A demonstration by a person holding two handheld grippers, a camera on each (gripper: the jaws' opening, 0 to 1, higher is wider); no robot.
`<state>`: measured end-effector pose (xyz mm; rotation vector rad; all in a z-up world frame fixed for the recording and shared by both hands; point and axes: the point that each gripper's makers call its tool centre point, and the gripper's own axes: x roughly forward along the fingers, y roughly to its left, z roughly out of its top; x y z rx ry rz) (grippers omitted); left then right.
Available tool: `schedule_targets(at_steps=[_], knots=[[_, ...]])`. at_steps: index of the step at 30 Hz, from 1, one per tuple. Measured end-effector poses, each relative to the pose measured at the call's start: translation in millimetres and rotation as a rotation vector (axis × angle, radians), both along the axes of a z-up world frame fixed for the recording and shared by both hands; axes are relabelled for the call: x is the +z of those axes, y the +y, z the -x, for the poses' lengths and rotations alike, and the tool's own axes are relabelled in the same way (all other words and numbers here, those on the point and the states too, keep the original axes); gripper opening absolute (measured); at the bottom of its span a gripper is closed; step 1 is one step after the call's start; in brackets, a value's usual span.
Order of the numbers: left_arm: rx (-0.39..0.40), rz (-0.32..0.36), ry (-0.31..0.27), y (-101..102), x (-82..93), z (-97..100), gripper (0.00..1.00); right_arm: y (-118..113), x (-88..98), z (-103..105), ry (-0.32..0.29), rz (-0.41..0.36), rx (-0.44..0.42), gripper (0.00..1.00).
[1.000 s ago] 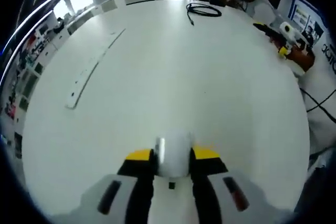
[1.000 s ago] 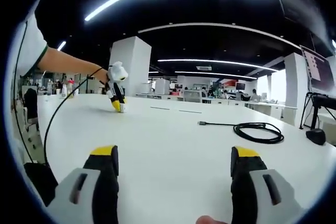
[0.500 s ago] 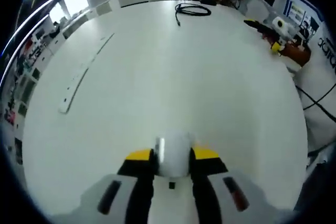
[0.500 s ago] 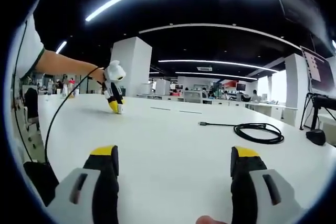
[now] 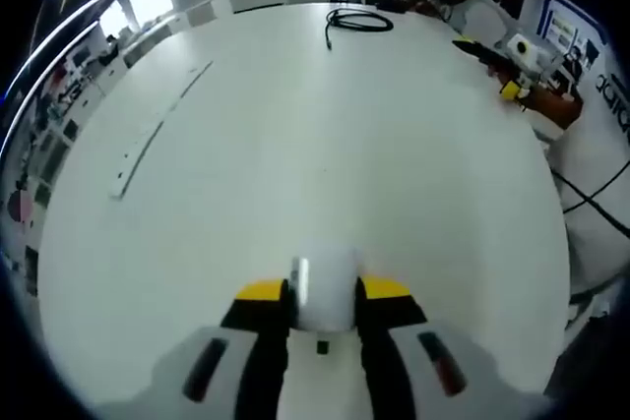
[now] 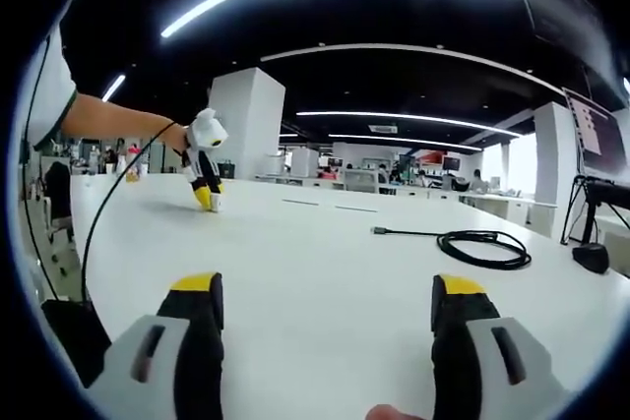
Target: Plug the desk Type‑C cable into the charger adapter.
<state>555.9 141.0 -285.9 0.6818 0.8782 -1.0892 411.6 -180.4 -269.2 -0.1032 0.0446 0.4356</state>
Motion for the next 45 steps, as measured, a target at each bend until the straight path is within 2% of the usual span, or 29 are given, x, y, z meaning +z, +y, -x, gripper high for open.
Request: schedule_targets(at_steps=[7,14,17,20,28,35,42,45], knots=[[-0.010,-0.018,0.010,-3,-0.5,18.6,0.25,-1,-0.8,1,0.001,-0.003,-0.006,0.87],[-0.011,-0.039,0.047,-11,-0.8,51.4,0.25,-2,-1.4,1,0.003,-0.003,-0.010,0.86],[-0.004,-0.048,0.055,-9,-1.1,57.1,0.25,-1,-1.7,1,0.004,-0.001,-0.011,0.86],[-0.005,-0.052,0.066,-17,-1.7,75.8,0.25,-2,-2.0,1,0.004,0.002,-0.012,0.86],[-0.024,-0.057,0.083,-12,-2.3,88.7,0.25,-1,-1.5,0,0.001,0.009,-0.014,0.86],[-0.017,-0.069,0.094,-22,-2.8,114.8,0.25,-1,-2.6,0,0.003,0.016,-0.019,0.85],[-0.065,-0.076,0.108,-35,-3.0,148.0,0.25,-2,-2.7,-1,0.001,0.017,-0.025,0.84],[-0.078,-0.077,0.116,-36,-2.7,152.4,0.25,-2,-2.6,-1,-0.001,0.020,-0.027,0.84]])
